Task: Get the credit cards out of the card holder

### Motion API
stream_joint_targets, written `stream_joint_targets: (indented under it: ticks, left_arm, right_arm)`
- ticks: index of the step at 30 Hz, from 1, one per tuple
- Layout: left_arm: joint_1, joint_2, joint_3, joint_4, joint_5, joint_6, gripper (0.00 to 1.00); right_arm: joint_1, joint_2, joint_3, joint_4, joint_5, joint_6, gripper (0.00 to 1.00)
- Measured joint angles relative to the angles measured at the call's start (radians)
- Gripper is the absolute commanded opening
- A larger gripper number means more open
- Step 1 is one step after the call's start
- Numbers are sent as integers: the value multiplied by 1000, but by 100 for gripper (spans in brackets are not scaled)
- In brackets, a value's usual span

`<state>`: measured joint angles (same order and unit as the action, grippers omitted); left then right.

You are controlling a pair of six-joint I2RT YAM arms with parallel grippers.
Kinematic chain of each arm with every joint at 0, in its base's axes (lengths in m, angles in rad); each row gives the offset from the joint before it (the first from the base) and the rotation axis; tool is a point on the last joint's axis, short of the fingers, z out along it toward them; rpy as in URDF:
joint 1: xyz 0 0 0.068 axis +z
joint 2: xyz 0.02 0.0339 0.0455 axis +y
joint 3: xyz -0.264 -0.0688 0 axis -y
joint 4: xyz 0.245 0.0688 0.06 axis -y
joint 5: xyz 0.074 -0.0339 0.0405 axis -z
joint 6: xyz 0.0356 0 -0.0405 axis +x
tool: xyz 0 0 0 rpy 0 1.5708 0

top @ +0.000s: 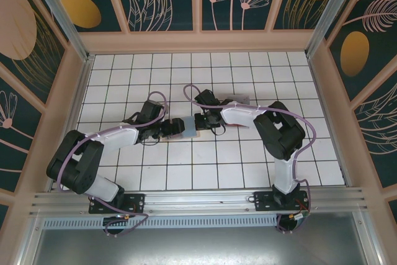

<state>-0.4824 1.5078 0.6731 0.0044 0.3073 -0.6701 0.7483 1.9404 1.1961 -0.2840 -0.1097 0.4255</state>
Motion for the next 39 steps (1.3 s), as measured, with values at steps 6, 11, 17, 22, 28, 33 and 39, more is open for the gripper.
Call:
stream_joint_targets:
  ticks: [6,11,17,22,28,33,39]
  left_arm:
    - [0,-7,0,15,25,0,92]
    - [0,-7,0,18,29,0,98]
    - [0,-15,0,-14,-28,0,96]
    - [0,-45,0,-53,-98,-1,79]
    - [0,-66,0,-88,-171,8,45]
    - [0,-65,0,-110,-215,7,23]
    - [0,-57,0,-151,-293,6,14]
  right_arm:
    - [0,0,0,0,0,0,0]
    - [0,0,0,0,0,0,0]
    - [0,-1,0,0,3,7,0]
    - [-6,-4,0,1,-22,26,3]
    - [-6,-4,23,27,-122,58,6]
    - [-5,-4,54,70,-192,90,7]
    - [-4,-4,61,85,-204,117,7]
